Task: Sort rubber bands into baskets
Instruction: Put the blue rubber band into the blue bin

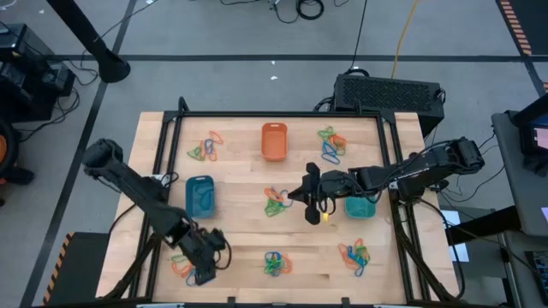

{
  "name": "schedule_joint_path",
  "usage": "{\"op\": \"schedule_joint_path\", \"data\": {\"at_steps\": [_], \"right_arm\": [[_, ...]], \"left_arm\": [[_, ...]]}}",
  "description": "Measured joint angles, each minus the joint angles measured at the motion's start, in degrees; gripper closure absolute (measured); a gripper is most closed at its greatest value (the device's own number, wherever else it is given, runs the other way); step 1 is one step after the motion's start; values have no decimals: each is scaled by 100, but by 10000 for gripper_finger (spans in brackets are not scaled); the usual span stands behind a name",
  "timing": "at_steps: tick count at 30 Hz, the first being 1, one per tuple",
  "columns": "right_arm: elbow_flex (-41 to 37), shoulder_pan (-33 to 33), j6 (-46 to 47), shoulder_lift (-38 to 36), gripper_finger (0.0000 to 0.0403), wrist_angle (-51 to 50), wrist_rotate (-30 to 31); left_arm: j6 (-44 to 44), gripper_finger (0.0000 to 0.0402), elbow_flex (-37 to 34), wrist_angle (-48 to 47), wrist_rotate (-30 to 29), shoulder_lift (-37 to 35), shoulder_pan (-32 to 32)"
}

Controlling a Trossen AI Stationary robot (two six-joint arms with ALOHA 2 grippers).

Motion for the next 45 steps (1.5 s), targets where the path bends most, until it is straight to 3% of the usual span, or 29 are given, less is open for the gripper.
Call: {"op": "schedule_joint_path", "data": {"at_steps": [4,13,40,45], "right_arm": [[0,217,0,0,385,285,2],[-2,479,-42,2,385,774,2],[-2,466,-323,2,385,827,32],[-2,466,-317,2,385,837,32]], "left_arm": [[-468,258,0,52,159,469,-184],[-530,258,-4,62,165,1006,-292],[-344,258,-7,237,251,1548,-359],[-341,292,-7,93,266,1548,-357]]}}
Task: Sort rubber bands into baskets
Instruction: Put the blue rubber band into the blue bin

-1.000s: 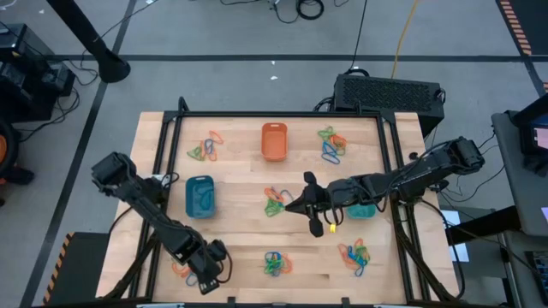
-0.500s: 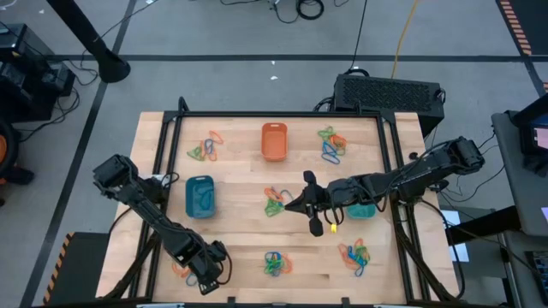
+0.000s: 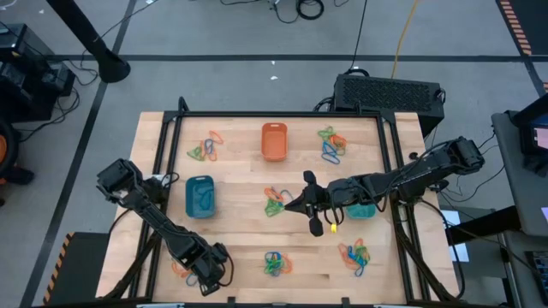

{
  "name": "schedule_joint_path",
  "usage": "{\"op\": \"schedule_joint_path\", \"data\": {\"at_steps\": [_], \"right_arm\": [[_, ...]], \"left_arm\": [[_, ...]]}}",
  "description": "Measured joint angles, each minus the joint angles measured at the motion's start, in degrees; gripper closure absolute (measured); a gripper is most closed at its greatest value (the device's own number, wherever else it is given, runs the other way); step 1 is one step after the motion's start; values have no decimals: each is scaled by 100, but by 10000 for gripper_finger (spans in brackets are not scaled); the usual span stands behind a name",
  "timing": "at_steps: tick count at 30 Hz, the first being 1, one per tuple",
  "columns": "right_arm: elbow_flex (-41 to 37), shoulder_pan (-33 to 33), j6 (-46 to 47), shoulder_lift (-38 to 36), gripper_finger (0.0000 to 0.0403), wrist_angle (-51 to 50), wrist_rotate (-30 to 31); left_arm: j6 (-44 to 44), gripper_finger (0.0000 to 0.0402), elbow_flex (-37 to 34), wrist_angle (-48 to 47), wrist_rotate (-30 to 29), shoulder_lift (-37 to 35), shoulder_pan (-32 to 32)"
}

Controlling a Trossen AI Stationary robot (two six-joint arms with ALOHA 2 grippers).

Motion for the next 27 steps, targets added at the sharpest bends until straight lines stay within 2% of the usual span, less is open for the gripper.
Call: {"op": "schedule_joint_path", "data": {"at_steps": [5,7,14,22,27], "right_arm": [[0,0,4,0,385,34,-2],[0,-2,8,0,385,32,-2],[0,-2,-39,0,385,36,-1],[0,-2,-136,0,385,1,-2],[0,-2,-138,0,385,-169,-2]], "left_arm": [[236,373,0,-169,-76,0,16],[339,392,0,-169,-111,0,28],[563,395,0,-234,-182,-260,64],[400,399,0,-1103,-213,-1108,93],[493,400,2,-1728,-810,-1704,191]]}}
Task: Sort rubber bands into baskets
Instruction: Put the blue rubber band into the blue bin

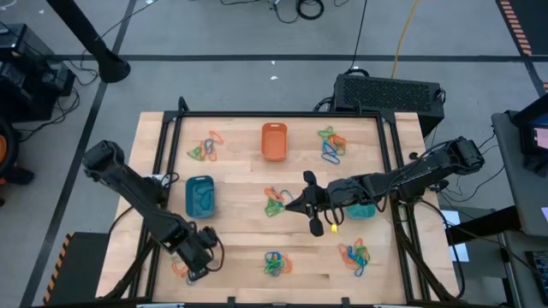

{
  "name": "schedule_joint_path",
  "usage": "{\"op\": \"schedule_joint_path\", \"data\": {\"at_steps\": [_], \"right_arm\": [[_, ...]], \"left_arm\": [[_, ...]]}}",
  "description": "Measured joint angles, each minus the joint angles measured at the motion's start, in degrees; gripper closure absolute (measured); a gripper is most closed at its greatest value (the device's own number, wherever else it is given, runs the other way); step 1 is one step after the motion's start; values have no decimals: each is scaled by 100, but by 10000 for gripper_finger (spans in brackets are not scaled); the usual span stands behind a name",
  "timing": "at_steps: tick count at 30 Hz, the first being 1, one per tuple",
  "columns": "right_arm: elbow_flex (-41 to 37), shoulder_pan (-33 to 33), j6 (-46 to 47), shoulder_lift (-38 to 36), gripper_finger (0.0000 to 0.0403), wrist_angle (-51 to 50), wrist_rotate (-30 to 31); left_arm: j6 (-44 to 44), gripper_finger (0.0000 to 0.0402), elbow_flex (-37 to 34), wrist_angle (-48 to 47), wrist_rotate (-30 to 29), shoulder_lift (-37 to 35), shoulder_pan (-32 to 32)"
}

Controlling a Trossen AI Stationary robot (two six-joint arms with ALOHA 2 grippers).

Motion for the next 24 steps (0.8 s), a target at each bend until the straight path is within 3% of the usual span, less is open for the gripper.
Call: {"op": "schedule_joint_path", "data": {"at_steps": [5,10,15,24], "right_arm": [[0,0,-5,0,385,-141,2],[0,0,-66,0,385,-208,2],[0,0,-197,0,385,-426,89],[0,-4,-208,0,385,-1080,946]], "left_arm": [[364,401,0,-787,-1075,-503,303],[1099,401,0,-1381,-1664,-850,929],[1676,401,0,-1883,-1747,-903,1735],[2062,401,-18,-2733,-1747,-888,2695]]}}
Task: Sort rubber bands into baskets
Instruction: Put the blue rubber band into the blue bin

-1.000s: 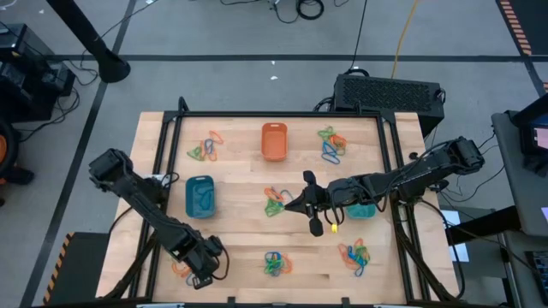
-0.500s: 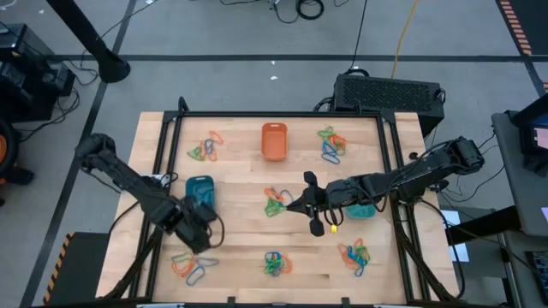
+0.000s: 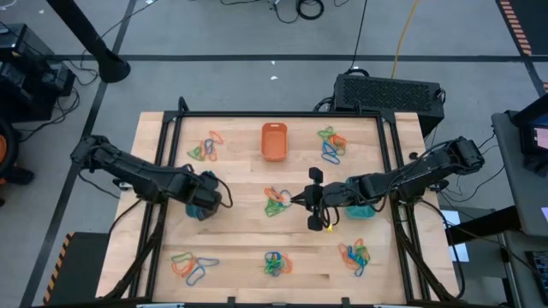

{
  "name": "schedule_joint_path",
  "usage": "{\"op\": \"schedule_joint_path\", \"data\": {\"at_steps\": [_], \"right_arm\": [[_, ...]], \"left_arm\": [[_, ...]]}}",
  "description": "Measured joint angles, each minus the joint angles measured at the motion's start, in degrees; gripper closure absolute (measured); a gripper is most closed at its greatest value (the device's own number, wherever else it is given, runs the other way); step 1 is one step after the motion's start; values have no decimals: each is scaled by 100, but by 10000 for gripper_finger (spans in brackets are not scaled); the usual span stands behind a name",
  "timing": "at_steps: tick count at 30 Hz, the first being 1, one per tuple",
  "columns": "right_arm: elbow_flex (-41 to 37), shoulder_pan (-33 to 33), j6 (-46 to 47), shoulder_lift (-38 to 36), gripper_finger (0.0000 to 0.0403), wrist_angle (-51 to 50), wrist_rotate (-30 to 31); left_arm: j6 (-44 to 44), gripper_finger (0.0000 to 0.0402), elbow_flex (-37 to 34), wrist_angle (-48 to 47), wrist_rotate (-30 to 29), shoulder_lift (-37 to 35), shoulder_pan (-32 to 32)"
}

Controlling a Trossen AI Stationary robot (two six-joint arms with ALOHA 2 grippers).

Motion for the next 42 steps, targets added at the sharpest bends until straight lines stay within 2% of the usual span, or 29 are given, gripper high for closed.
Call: {"op": "schedule_joint_path", "data": {"at_steps": [10,14,23,30,32,35,38,40,42], "right_arm": [[0,-143,13,0,385,-269,-26],[0,-151,13,0,385,-298,-26],[0,-151,-24,-1,385,-311,-43],[0,-151,-2,0,385,-315,-45],[0,-151,173,-1,385,-335,-72],[0,-149,565,-2,385,-421,-315],[0,-149,1031,-2,385,-527,-1038],[2,-146,1394,-4,385,-724,-1608],[2,-144,1789,-4,385,-1085,-2205]], "left_arm": [[292,398,-642,726,404,2,502],[297,372,-642,910,152,2,512],[280,301,-642,898,236,2,508],[472,289,-642,857,101,-119,478],[596,288,-642,1034,-224,-258,380],[826,288,-642,1526,-1022,-552,124],[1384,288,-656,2490,-1737,-786,-107],[2159,288,-790,3575,-1891,-918,-199],[3090,288,-1046,4910,-1756,-1004,-180]]}}
